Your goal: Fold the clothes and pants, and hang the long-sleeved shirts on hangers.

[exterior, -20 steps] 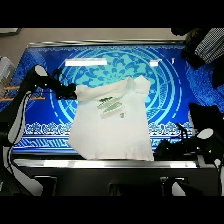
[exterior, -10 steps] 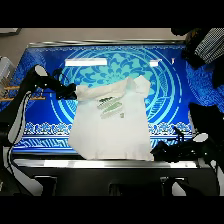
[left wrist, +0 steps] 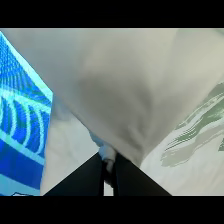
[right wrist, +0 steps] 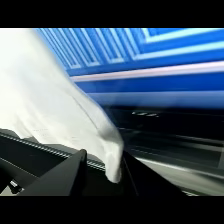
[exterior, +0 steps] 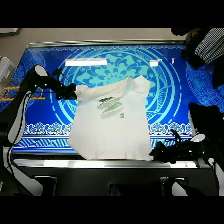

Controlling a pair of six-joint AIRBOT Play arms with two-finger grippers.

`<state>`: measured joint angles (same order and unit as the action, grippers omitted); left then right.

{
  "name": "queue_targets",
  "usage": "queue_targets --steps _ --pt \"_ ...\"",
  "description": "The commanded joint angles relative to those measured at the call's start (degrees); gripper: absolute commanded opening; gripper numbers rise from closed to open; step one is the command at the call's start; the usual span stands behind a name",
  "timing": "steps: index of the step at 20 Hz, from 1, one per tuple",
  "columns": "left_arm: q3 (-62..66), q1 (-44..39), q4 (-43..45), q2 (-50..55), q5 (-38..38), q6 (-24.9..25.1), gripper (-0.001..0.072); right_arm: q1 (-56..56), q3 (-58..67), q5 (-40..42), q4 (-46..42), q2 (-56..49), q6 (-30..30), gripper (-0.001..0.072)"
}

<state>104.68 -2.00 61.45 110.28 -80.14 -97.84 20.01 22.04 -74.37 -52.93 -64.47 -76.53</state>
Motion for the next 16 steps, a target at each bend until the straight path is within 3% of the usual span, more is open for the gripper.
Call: queue_targets --steps 1,2,5,9,16 --pt "0.0 0.0 0.0 0.0 0.1 0.4 0.0022 0.0 0.0 -0.5 1.0 -0.1 0.7 0.0081" --pt "0.0 0.0 0.0 0.0 0.1 0.4 0.0022 0.0 0.0 -0.9 2.8 -0.1 2.4 0.0031" --pt "0.0 0.2 0.0 0.0 0.0 0.4 0.0021 0.0 4.4 -1.6 5.3 0.1 2.3 0.0029" --pt "0.0 0.7 0.1 0.0 -3.4 0.3 0.0021 0.0 28.3 1.8 -4.4 -2.0 -9.1 0.0031" --pt "0.0 -0.5 0.0 0.1 -6.5 -0.5 0.0021 0.0 75.6 2.6 -8.5 -30.7 -18.1 0.0030"
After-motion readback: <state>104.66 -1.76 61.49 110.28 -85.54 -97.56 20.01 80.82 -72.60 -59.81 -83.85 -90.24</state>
